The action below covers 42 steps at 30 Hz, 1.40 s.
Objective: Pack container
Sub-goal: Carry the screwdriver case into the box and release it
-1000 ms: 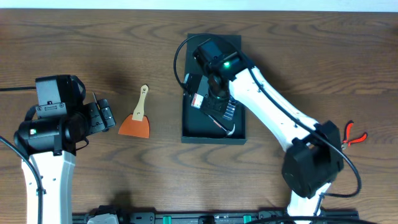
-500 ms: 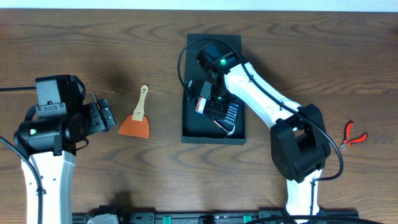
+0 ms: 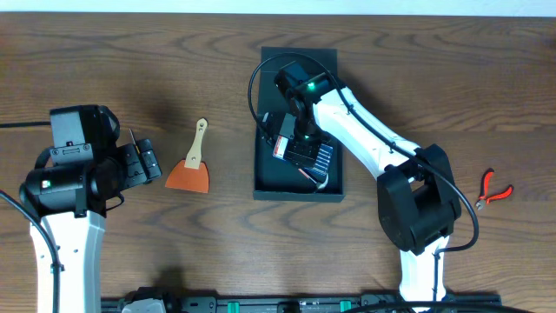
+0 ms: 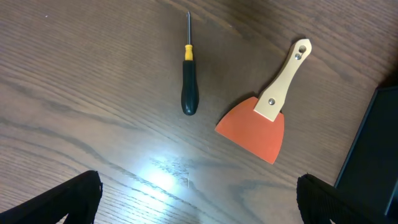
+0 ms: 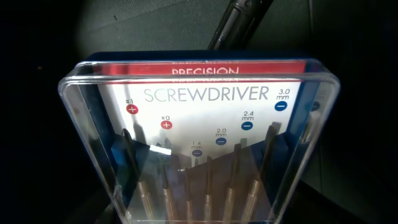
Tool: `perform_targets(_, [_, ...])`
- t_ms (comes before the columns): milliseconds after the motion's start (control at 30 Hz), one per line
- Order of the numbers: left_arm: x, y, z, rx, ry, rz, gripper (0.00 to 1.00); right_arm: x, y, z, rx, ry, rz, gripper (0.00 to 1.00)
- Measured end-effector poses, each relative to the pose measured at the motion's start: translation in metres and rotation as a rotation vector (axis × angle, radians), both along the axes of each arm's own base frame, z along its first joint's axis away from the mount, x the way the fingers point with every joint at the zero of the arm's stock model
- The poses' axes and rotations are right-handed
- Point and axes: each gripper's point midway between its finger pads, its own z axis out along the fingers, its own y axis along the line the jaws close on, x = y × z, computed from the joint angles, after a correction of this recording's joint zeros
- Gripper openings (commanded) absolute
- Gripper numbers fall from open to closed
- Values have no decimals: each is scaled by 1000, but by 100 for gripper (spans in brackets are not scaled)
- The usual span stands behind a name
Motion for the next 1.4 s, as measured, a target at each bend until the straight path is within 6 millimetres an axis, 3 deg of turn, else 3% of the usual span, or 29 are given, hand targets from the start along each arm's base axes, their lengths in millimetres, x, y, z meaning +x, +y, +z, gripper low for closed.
perform_targets(333, [-1, 0, -1, -1, 6, 0, 98, 2, -2, 0, 2, 1, -8, 52])
perform_targets(667, [-2, 0, -1, -1, 8, 0, 98, 5, -8, 0, 2, 5, -26, 99])
perform_targets(1100, [-2, 0, -1, -1, 8, 0, 98, 10, -6, 4, 16, -10, -88, 99])
perform_targets(1233, [-2, 0, -1, -1, 8, 0, 99, 29, -5, 37, 46, -84, -201, 99])
perform_targets(1300, [-2, 0, -1, -2, 9, 0, 98, 45, -13, 70, 71, -164, -292, 99])
perform_targets(1400, [-2, 0, -1, -2, 9, 0, 98, 67, -50, 138, 119, -309, -494, 99])
